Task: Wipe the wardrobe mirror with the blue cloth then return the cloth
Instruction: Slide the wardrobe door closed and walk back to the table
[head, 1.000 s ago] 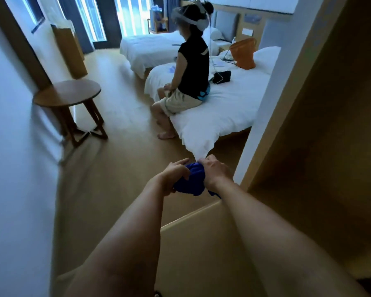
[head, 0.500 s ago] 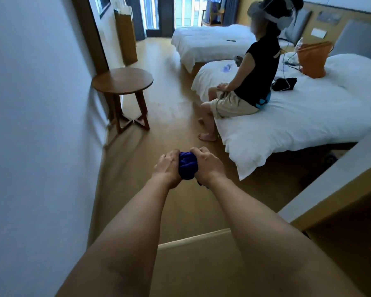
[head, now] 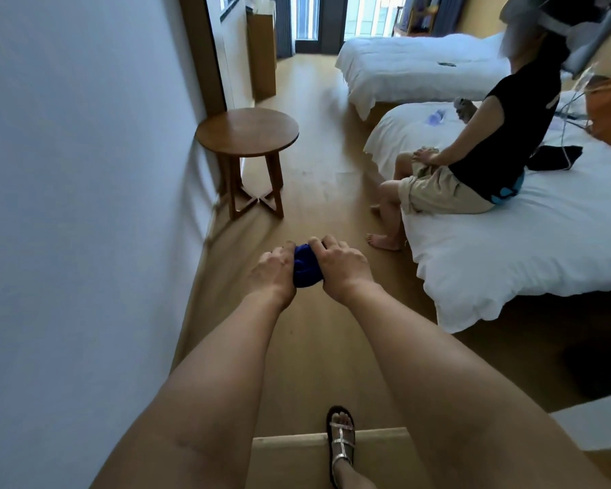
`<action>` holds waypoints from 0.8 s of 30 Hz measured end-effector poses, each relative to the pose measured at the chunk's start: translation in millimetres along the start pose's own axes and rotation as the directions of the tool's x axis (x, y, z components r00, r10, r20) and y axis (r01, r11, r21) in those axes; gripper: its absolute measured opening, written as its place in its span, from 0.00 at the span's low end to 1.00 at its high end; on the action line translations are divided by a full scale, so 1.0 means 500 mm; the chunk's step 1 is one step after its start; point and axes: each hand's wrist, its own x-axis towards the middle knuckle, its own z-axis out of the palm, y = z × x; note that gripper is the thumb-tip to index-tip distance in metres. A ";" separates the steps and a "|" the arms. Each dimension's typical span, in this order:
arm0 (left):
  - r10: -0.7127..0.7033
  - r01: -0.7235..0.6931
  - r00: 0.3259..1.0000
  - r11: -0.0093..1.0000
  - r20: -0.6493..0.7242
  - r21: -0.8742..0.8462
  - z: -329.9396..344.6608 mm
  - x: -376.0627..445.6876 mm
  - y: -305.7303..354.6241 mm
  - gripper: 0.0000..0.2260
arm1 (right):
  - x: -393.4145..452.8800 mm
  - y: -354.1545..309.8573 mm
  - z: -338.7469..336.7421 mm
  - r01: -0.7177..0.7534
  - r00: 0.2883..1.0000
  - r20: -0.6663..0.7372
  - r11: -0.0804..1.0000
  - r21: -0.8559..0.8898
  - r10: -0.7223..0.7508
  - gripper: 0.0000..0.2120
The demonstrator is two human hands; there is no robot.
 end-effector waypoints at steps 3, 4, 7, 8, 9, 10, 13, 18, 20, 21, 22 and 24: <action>-0.014 0.015 1.000 1.000 -0.023 0.024 -0.002 0.096 0.008 0.18 | 0.097 0.043 -0.005 0.045 0.999 0.000 0.999 -0.009 -0.045 0.32; -0.016 0.017 0.999 1.000 -0.028 0.026 -0.004 0.134 0.014 0.19 | 0.135 0.062 -0.010 0.058 0.998 -0.002 0.998 -0.007 -0.058 0.32; -0.031 0.032 0.999 0.999 -0.031 0.034 -0.009 0.242 0.032 0.22 | 0.240 0.112 -0.024 0.081 0.997 -0.003 0.997 -0.003 -0.081 0.32; -0.036 0.038 0.999 0.999 -0.035 0.038 -0.010 0.272 0.035 0.23 | 0.268 0.123 -0.027 0.087 0.996 0.001 0.996 -0.002 -0.087 0.32; -0.039 0.041 0.998 0.998 -0.043 0.041 -0.009 0.307 0.038 0.23 | 0.301 0.136 -0.030 0.096 0.995 0.003 0.995 -0.001 -0.096 0.32; -0.043 0.045 0.998 0.998 -0.051 0.048 -0.009 0.337 0.039 0.22 | 0.329 0.148 -0.033 0.105 0.994 0.001 0.994 -0.004 -0.105 0.31; -0.066 0.071 0.995 0.995 -0.069 0.073 -0.012 0.415 0.038 0.21 | 0.407 0.172 -0.035 0.126 0.992 -0.007 0.992 -0.016 -0.126 0.31; -0.105 0.114 0.989 0.990 -0.101 0.089 -0.011 0.536 -0.001 0.24 | 0.542 0.180 -0.024 0.178 0.984 0.006 0.984 0.001 -0.178 0.32; -0.116 0.126 0.988 0.987 -0.097 0.095 -0.011 0.587 -0.026 0.24 | 0.600 0.177 -0.015 0.199 0.980 0.009 0.980 0.013 -0.199 0.32; -0.118 0.129 0.988 0.986 -0.100 0.104 -0.012 0.619 -0.040 0.24 | 0.634 0.176 -0.010 0.203 0.979 0.010 0.979 0.018 -0.203 0.32; -0.117 0.128 0.988 0.985 -0.101 0.114 -0.015 0.650 -0.052 0.23 | 0.666 0.174 -0.006 0.203 0.979 0.012 0.979 0.024 -0.204 0.32; -0.107 0.119 0.989 0.986 -0.103 0.117 -0.018 0.714 -0.079 0.23 | 0.733 0.171 0.000 0.198 0.980 0.016 0.980 0.025 -0.199 0.32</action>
